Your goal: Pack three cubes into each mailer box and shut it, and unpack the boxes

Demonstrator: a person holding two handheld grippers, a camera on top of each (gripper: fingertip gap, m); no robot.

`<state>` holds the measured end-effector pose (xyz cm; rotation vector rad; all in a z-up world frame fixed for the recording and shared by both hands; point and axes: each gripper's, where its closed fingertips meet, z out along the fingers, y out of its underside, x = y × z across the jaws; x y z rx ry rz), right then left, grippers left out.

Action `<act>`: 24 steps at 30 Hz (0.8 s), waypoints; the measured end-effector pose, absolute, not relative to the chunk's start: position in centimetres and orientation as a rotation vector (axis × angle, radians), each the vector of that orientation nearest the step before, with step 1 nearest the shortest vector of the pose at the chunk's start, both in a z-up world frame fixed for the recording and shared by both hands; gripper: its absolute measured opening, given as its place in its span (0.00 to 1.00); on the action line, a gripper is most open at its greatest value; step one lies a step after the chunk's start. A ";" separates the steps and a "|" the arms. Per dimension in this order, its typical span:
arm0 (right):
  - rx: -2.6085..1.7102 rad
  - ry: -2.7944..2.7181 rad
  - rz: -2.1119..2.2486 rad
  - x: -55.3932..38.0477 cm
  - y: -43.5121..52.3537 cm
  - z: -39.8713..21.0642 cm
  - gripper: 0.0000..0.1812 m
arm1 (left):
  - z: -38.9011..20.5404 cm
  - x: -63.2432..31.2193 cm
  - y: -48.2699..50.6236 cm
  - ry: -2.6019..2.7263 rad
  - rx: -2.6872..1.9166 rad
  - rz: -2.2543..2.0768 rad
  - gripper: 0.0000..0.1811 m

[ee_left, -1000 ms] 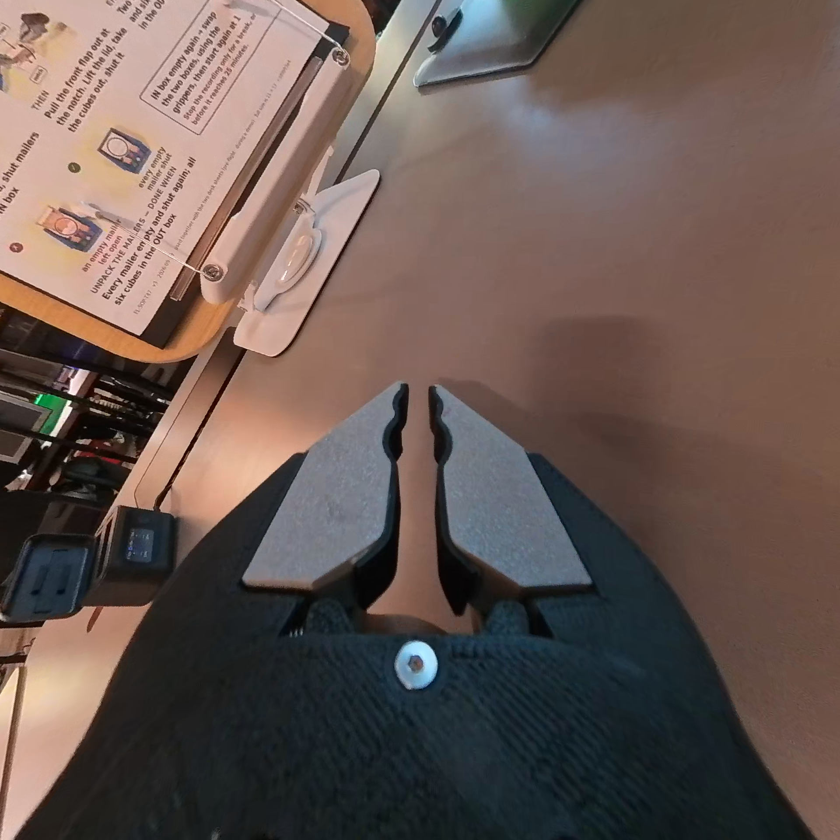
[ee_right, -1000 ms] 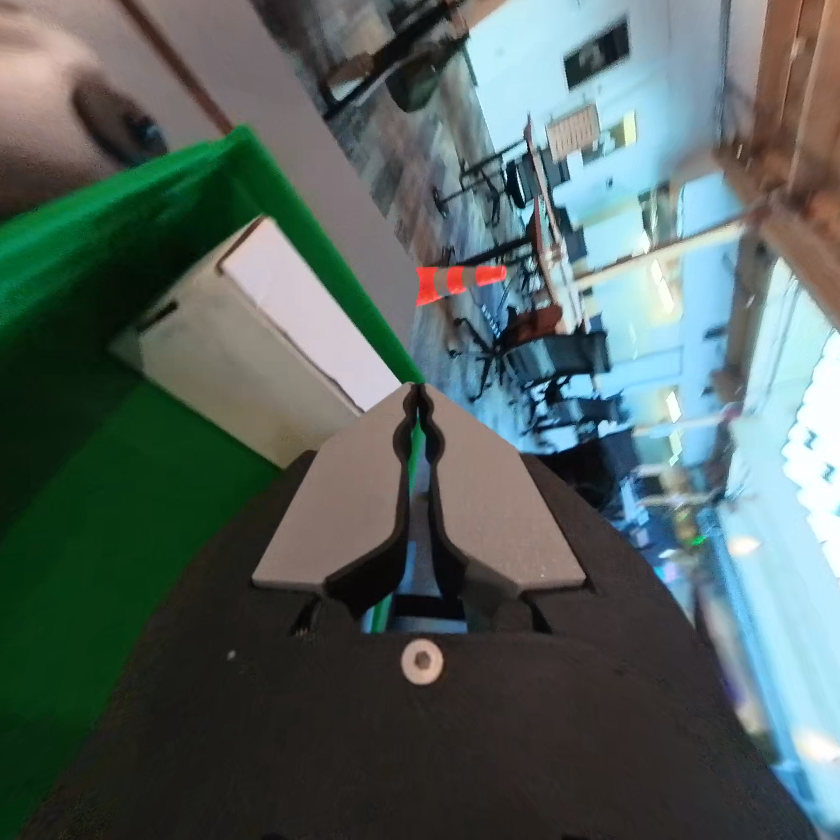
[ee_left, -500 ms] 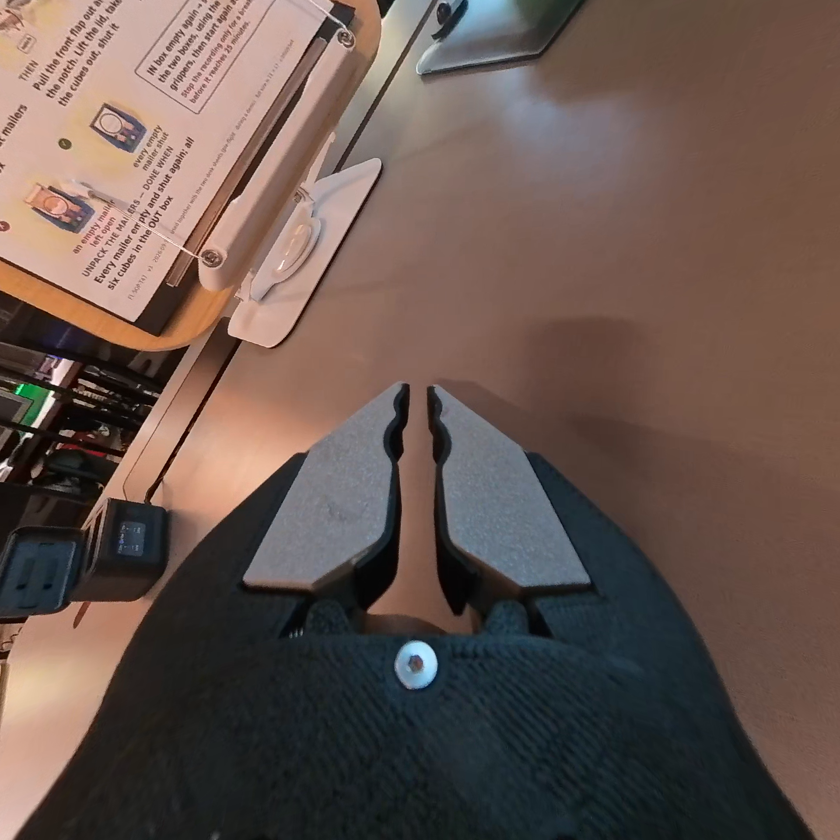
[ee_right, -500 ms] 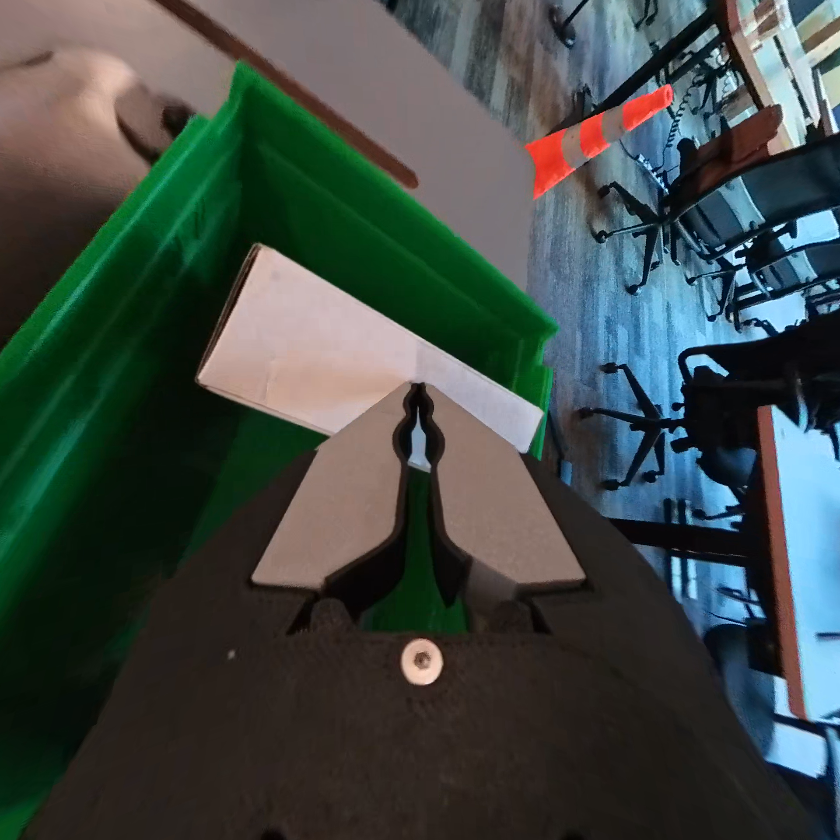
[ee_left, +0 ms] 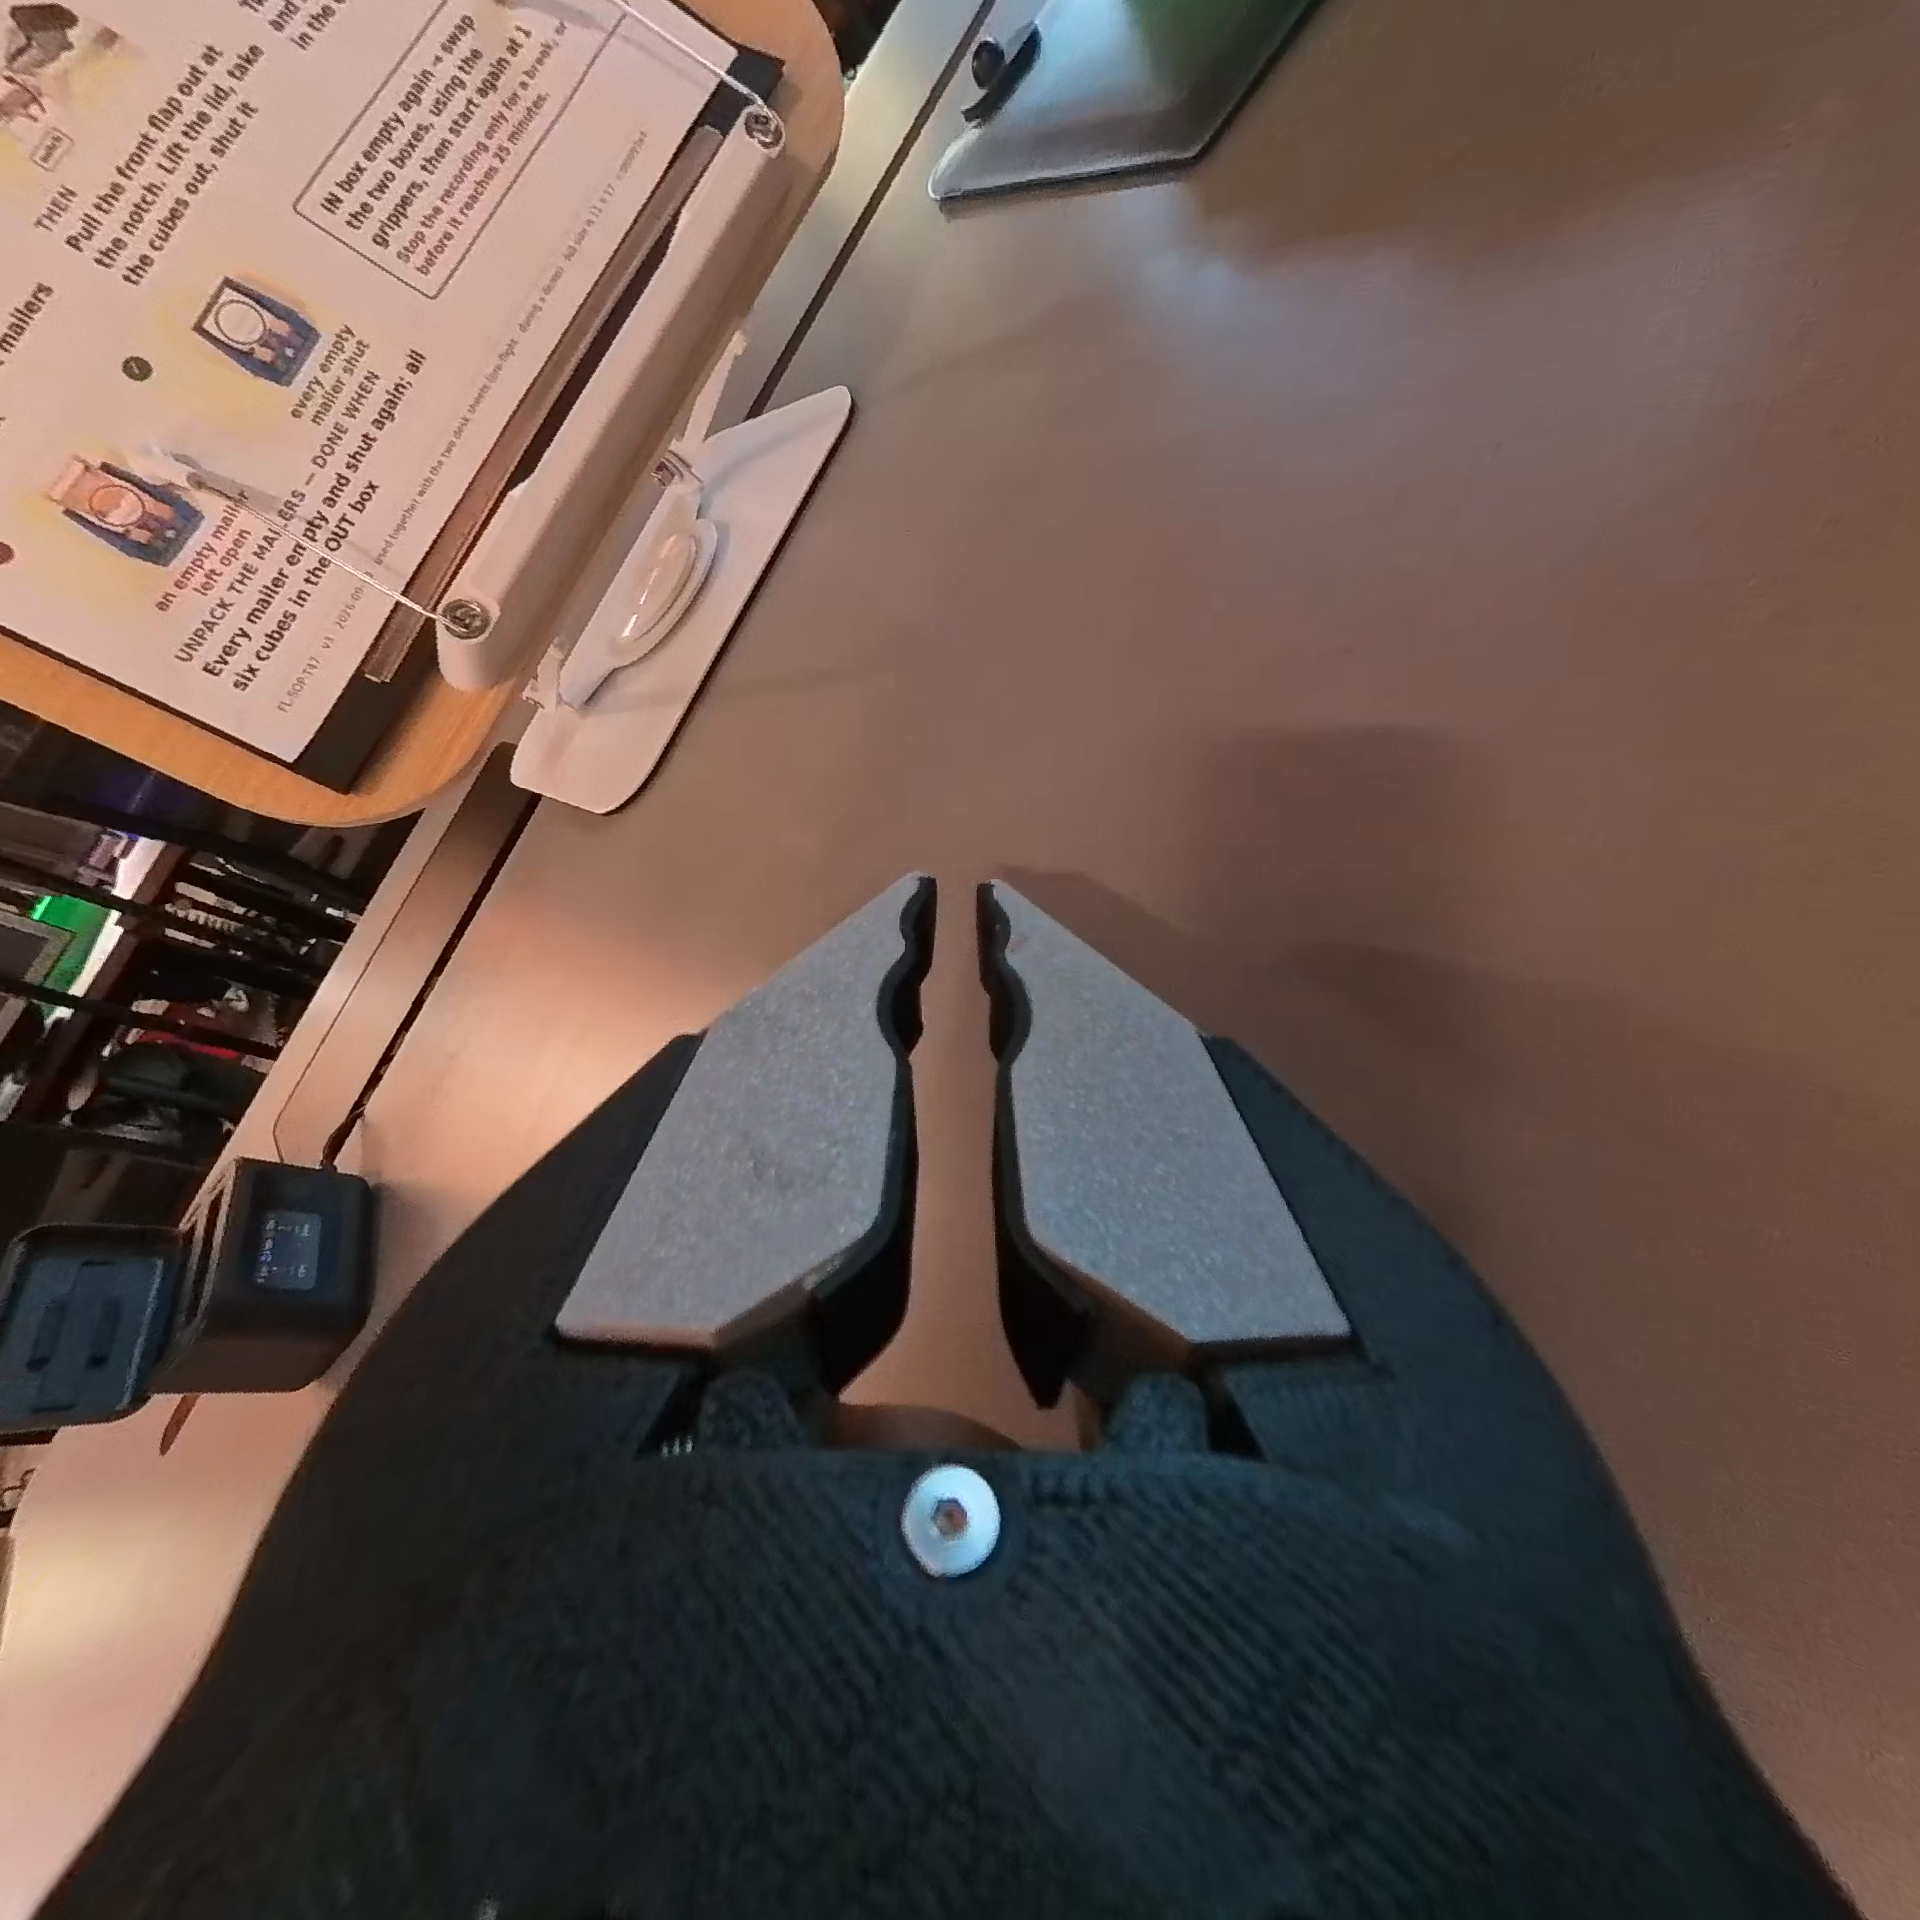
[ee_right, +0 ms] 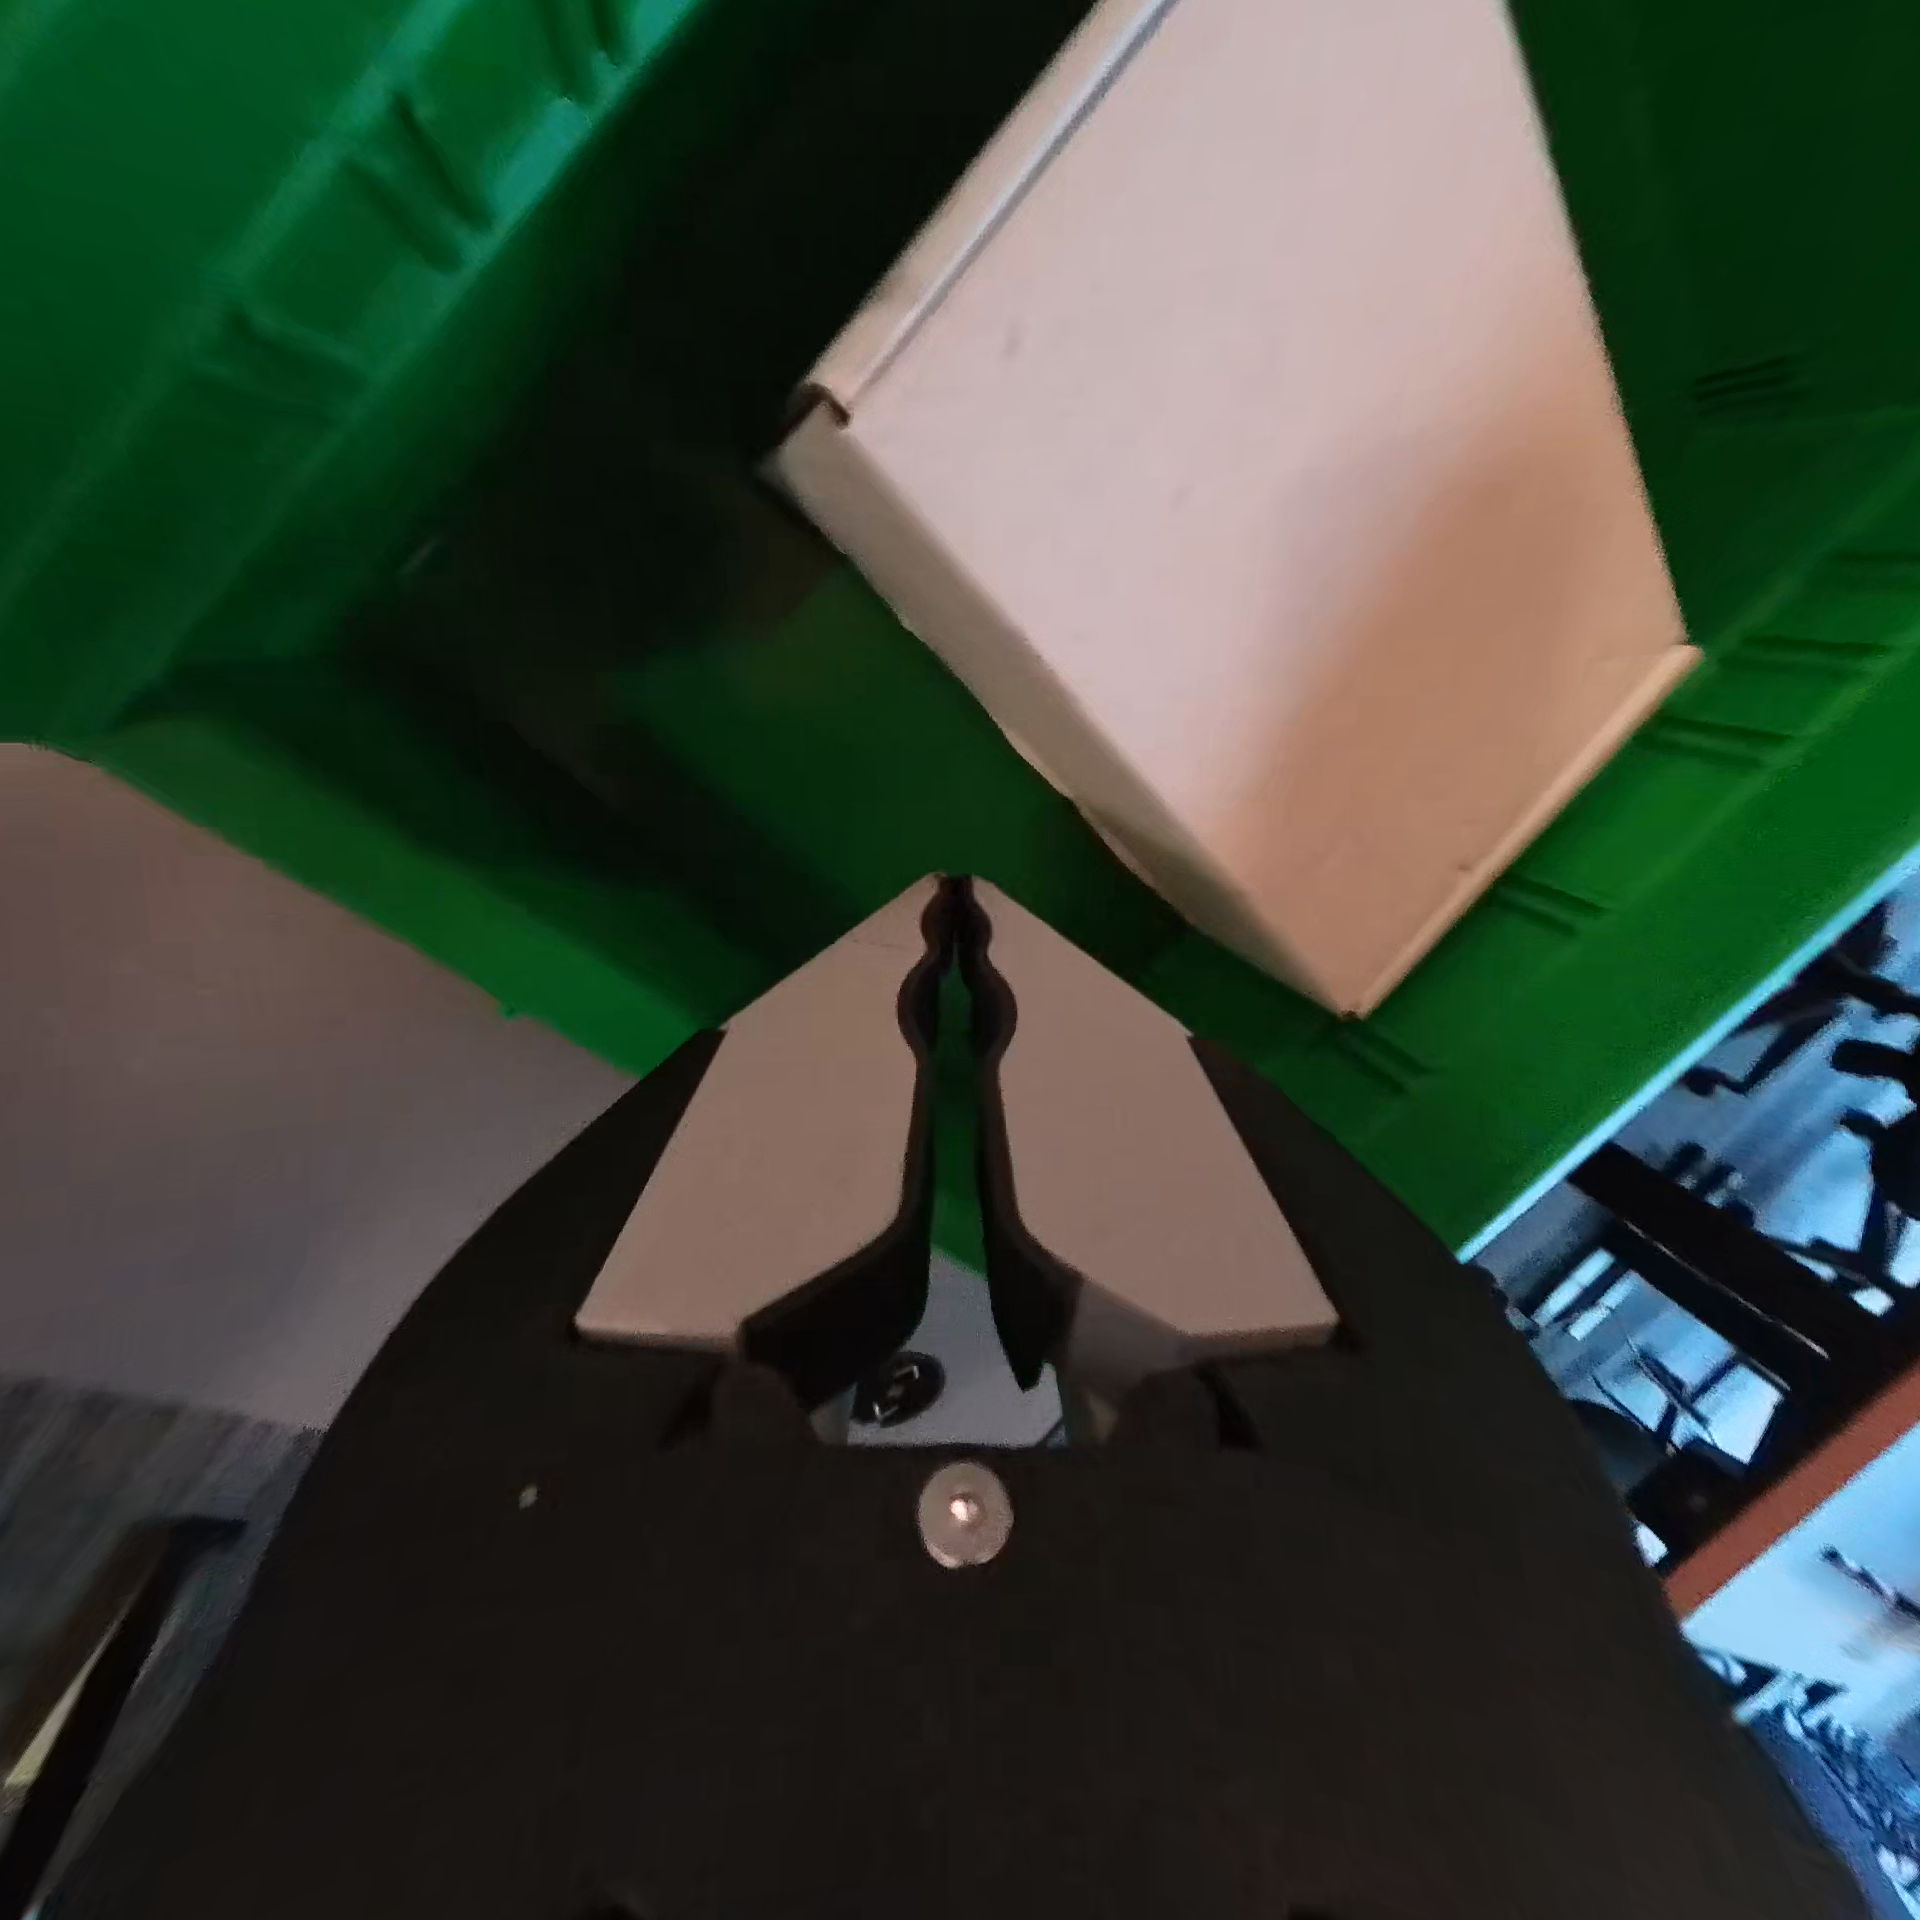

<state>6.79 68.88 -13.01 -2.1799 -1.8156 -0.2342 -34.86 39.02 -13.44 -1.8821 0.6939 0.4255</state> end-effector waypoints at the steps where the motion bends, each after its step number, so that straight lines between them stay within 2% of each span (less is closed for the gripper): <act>1: -2.182 -1.836 -0.210 6.5 68.8 -13.2 0.00 | -13.4 -34.9 39.0 0.692 -1.884 0.424 0.03; 5: -2.175 -1.550 -0.262 4.1 73.4 -13.6 0.00 | -13.6 -35.0 39.1 0.696 -1.892 0.426 0.03; 9: -2.168 -1.423 -0.164 2.5 74.1 -13.6 0.00 | -13.5 -35.1 39.1 0.690 -1.887 0.428 0.03; 17: -2.235 -1.478 -0.729 9.7 76.4 -15.7 0.00 | -13.7 -35.0 39.0 0.705 -1.894 0.427 0.03; 24: -2.164 -1.069 -0.635 10.0 80.5 -15.7 0.00 | -13.6 -35.0 39.0 0.701 -1.894 0.422 0.03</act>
